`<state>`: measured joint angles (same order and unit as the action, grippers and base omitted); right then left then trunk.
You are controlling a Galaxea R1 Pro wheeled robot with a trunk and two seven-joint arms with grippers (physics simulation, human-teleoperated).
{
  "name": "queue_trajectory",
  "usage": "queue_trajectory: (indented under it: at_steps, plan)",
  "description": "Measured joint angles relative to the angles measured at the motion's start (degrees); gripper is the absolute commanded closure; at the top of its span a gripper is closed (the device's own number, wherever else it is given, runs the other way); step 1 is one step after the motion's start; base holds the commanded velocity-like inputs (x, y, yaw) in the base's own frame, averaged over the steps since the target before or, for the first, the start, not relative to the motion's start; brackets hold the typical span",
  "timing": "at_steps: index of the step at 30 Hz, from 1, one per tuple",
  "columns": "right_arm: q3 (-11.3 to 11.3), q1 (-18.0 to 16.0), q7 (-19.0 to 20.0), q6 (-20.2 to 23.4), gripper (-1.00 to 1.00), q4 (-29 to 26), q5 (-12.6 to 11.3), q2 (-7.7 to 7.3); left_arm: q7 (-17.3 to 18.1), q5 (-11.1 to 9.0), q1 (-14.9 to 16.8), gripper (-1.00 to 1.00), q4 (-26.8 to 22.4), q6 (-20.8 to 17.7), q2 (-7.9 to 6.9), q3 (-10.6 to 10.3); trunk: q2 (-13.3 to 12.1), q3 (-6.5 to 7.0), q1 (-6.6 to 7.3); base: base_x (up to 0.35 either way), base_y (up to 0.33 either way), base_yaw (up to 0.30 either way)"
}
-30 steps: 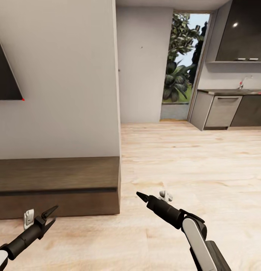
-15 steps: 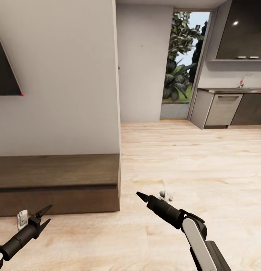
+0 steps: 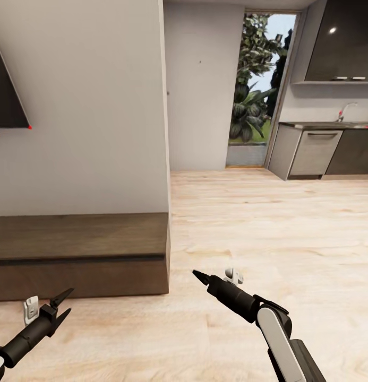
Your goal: Place each of the two pumpkins and all three candles from the living room inside a cabinet in the living room (use any cabinet), then make sure every cabinet is closed, and position the cauldron so it is next to a table in the living room.
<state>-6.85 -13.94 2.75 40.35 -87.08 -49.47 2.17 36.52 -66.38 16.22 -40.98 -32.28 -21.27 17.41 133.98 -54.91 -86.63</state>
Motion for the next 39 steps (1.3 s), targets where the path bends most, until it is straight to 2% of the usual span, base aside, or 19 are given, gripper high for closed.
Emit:
queue_trajectory:
  at_steps: [9,20,39]
  plan:
    - [0.00,0.00,0.00,-0.01,-1.00,0.00,-0.07,0.00,0.26,0.00,0.00,-1.00,0.00,0.18,0.21,0.01,3.61,-1.62,-1.98,0.000,0.000,0.000]
    - [0.00,0.00,0.00,-0.08,-1.00,0.00,0.19,0.00,0.05,0.06,0.00,-1.00,0.78,0.17,-0.02,0.08,3.63,-1.62,-1.97,0.026,0.000,0.000]
    - [0.09,0.00,0.00,-0.09,-1.00,1.96,0.05,0.00,0.18,0.07,0.00,-1.00,2.08,0.19,0.05,0.16,3.63,-1.62,-1.96,0.243,0.000,0.000]
